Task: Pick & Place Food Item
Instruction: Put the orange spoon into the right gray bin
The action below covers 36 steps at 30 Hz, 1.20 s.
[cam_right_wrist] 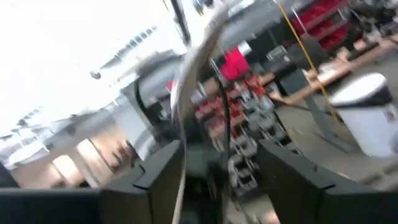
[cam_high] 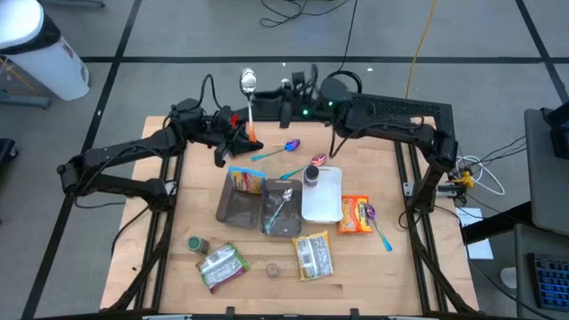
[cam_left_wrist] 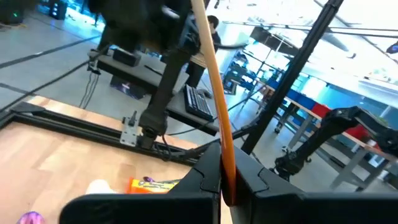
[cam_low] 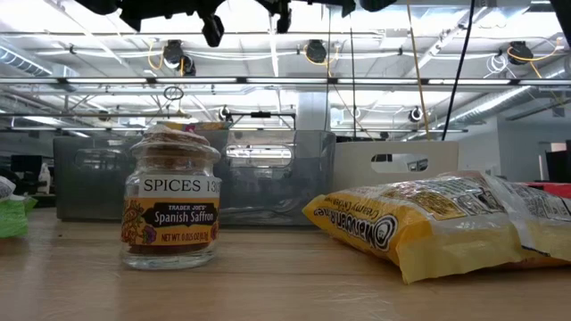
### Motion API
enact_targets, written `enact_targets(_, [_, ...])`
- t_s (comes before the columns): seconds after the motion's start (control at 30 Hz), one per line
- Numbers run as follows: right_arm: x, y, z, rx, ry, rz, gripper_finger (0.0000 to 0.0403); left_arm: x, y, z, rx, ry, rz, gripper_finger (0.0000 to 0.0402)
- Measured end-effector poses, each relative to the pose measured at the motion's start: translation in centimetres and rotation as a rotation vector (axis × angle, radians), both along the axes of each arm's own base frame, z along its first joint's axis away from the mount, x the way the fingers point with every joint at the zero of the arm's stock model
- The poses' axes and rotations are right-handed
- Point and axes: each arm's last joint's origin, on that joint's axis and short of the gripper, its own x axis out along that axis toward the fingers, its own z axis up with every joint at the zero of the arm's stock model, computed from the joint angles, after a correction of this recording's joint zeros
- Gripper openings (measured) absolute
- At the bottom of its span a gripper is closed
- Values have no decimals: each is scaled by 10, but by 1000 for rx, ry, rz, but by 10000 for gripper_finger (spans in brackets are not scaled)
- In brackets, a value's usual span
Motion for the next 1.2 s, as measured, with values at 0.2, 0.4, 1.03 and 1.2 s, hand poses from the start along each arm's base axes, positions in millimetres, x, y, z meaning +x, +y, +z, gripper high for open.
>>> enact_targets(0.2, [-11,-16,11,33,-112,39,232,2,-4,-4,-3,35,-15,5])
enact_targets(0.4, [-13,-19,13,56,-133,69,222,2,-4,-5,2,45,-1,5])
enact_targets(1.03, [-9,-16,6,78,-52,95,119,2,-3,-11,-8,99,19,5])
enact_targets(1.2, [-9,-16,6,70,-49,93,53,2,-3,-11,-9,99,21,5])
